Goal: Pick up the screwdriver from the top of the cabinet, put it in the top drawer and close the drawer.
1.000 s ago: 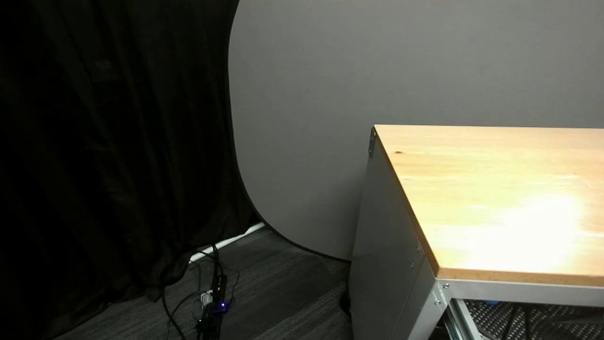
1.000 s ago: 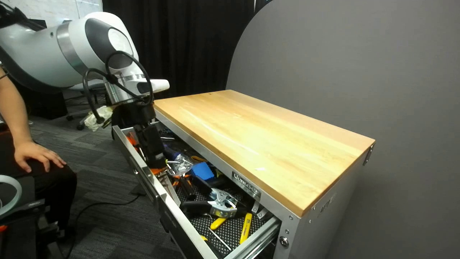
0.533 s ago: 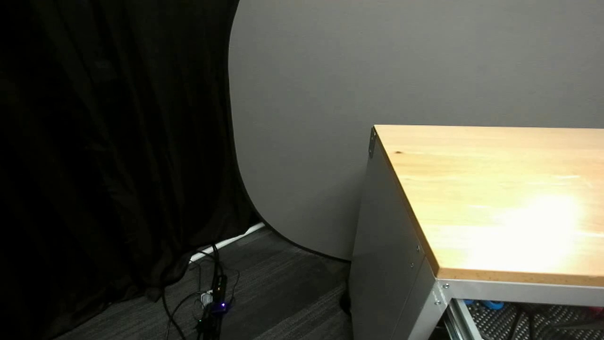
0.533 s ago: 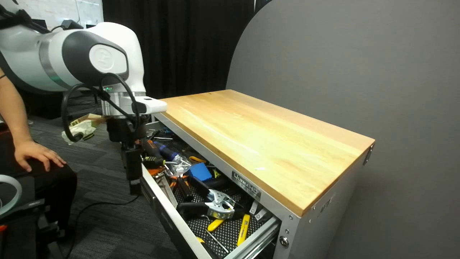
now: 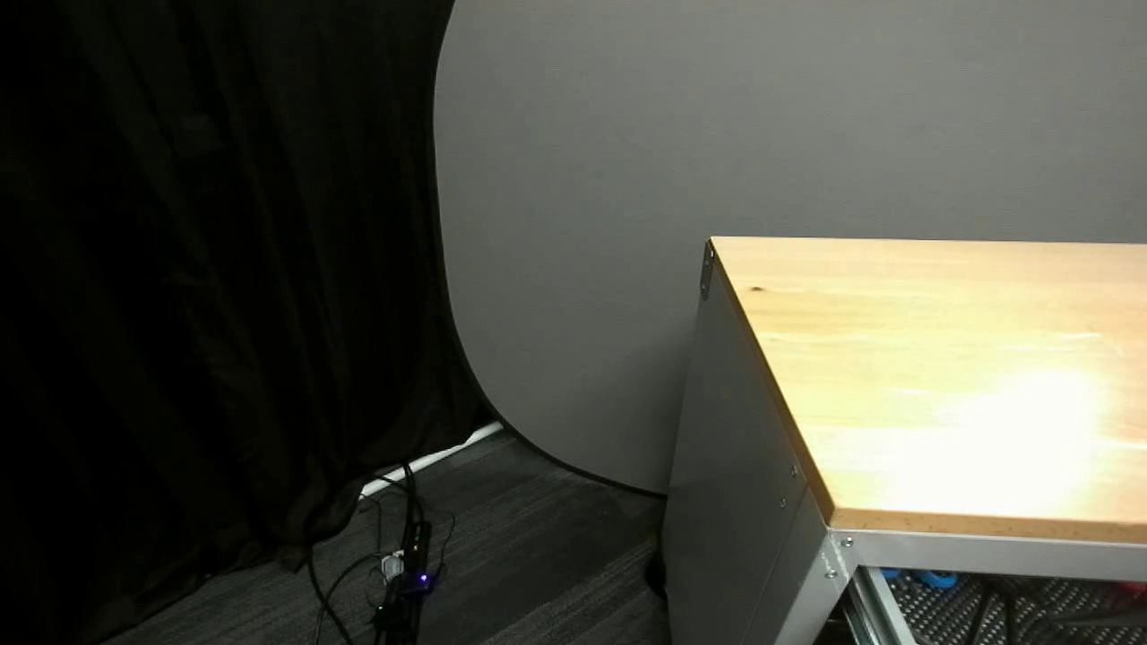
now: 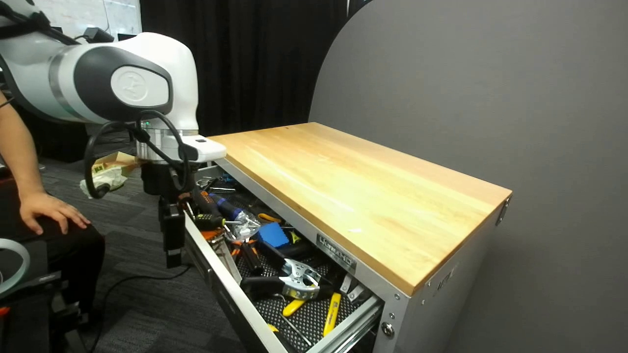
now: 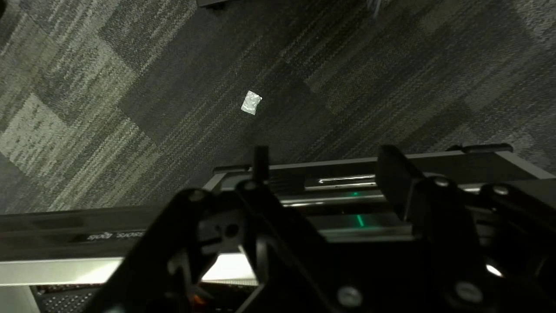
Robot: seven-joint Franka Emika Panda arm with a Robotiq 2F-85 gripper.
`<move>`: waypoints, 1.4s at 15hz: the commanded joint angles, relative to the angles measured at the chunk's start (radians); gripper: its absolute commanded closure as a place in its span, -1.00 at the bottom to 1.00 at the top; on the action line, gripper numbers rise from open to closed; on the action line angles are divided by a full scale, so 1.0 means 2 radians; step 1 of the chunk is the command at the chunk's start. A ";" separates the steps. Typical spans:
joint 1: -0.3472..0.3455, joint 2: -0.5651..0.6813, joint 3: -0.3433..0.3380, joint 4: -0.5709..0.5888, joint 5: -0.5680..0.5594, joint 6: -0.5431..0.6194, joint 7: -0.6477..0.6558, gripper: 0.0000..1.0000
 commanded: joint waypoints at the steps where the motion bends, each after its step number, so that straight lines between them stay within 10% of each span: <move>1: 0.000 -0.005 -0.003 -0.007 -0.002 0.033 -0.013 0.34; 7: -0.002 0.014 -0.013 -0.003 -0.003 0.092 -0.013 0.90; 21: 0.015 0.085 -0.044 0.049 0.013 0.179 -0.029 0.82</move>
